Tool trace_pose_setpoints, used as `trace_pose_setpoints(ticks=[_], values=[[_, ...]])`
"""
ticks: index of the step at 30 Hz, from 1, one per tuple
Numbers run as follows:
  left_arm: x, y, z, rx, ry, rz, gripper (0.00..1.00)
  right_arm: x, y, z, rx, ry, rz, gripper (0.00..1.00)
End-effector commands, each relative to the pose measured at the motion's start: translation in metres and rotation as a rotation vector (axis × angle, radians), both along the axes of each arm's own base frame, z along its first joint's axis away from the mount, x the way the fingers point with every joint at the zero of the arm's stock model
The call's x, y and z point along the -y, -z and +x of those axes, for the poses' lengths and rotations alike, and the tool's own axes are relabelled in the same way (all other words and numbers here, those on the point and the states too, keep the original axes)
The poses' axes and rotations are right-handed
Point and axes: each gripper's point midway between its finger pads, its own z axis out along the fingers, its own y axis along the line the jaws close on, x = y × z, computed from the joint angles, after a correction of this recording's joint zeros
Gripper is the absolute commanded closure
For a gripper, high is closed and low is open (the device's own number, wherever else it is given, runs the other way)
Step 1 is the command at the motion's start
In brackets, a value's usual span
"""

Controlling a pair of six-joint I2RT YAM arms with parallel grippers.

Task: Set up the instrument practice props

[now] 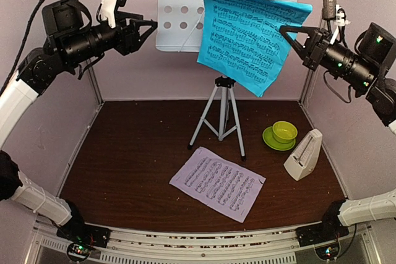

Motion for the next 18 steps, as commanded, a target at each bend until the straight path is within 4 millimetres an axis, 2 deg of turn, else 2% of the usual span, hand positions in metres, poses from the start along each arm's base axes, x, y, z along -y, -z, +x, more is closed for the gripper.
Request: trace_pose_setpoints(ticks=[1, 4, 7, 18], values=[[0.006, -0.038, 0.013, 0.122, -0.083, -0.029, 0.44, 0.026, -0.047, 0.002, 0.045, 0.079, 0.142, 1.0], [0.022, -0.046, 0.016, 0.17, -0.093, 0.018, 0.44, 0.039, -0.063, 0.009, 0.058, 0.13, 0.188, 1.0], [0.039, -0.046, 0.019, 0.178, -0.092, 0.065, 0.43, 0.046, -0.071, 0.017, 0.056, 0.175, 0.205, 1.0], [0.086, -0.033, 0.012, 0.215, -0.039, 0.132, 0.41, 0.053, -0.064, 0.045, 0.023, 0.254, 0.218, 1.0]])
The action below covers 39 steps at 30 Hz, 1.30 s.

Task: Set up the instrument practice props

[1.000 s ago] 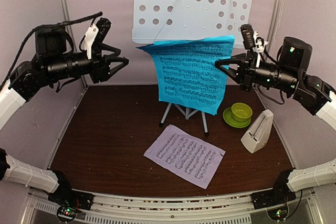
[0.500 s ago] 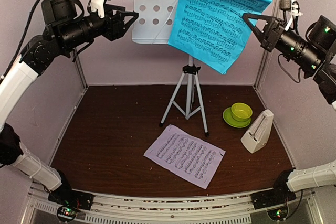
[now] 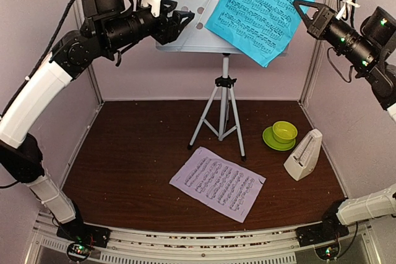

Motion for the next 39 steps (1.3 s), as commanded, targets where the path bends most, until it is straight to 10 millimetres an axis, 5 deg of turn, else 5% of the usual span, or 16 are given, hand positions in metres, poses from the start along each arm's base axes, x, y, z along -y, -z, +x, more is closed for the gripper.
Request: trace_pose_setpoints(ticks=[1, 13, 20, 26, 32, 39], values=[[0.011, -0.01, 0.0, 0.065, -0.023, 0.015, 0.41, 0.011, -0.01, 0.006, 0.011, 0.042, 0.051, 1.0], [0.033, 0.001, 0.037, 0.104, -0.175, 0.059, 0.44, 0.013, -0.01, 0.014, 0.008, 0.052, 0.053, 1.0], [0.022, -0.005, 0.055, 0.129, -0.316, 0.028, 0.64, 0.012, -0.013, 0.016, 0.01, 0.058, 0.051, 1.0], [0.013, -0.027, 0.049, 0.149, -0.321, -0.062, 1.0, 0.009, -0.012, 0.024, -0.002, 0.061, 0.061, 1.0], [0.017, -0.034, 0.042, 0.202, -0.312, -0.098, 1.0, 0.011, -0.015, 0.033, -0.014, 0.089, 0.091, 1.0], [-0.001, -0.044, 0.028, 0.321, -0.337, -0.233, 1.0, 0.022, -0.014, 0.041, -0.031, 0.154, 0.134, 1.0]])
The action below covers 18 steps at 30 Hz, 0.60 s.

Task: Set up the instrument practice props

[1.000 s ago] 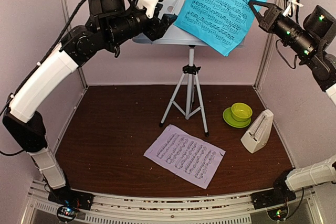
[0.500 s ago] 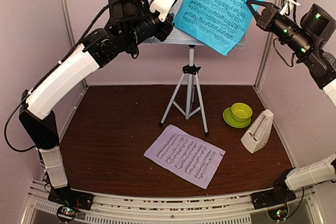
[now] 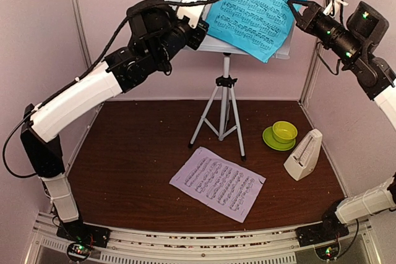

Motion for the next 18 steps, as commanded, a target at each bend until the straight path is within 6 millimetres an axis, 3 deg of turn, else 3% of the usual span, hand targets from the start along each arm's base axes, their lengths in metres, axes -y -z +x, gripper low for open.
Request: trace_pose_setpoints(ticks=[1, 5, 10, 18], values=[[-0.04, -0.065, -0.033, 0.22, 0.005, -0.221, 1.0, 0.017, -0.019, -0.004, 0.038, 0.058, 0.069, 1.0], [-0.033, -0.062, -0.042, 0.271, 0.063, -0.214, 1.0, 0.014, -0.02, -0.004, 0.048, 0.048, 0.061, 1.0], [-0.015, -0.056, -0.052, 0.306, 0.169, -0.15, 1.0, -0.008, -0.028, -0.006, 0.1, -0.038, -0.024, 1.0], [-0.016, -0.047, -0.055, 0.299, 0.244, -0.117, 1.0, -0.043, -0.039, -0.002, 0.207, -0.139, -0.197, 1.0]])
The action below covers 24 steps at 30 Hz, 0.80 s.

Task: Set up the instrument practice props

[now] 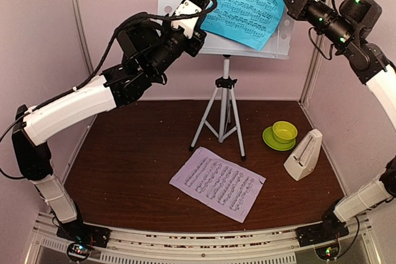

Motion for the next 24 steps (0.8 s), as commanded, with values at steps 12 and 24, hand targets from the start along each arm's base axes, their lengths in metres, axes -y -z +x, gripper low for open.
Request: trace_pose_setpoints(ticks=[12, 24], values=[[-0.042, -0.037, -0.023, 0.098, 0.148, -0.073, 1.0, -0.063, -0.019, 0.002, 0.173, -0.264, -0.149, 1.0], [-0.037, -0.031, -0.022, 0.098, 0.192, -0.04, 1.0, -0.095, -0.002, 0.01, 0.154, -0.331, -0.228, 1.0]])
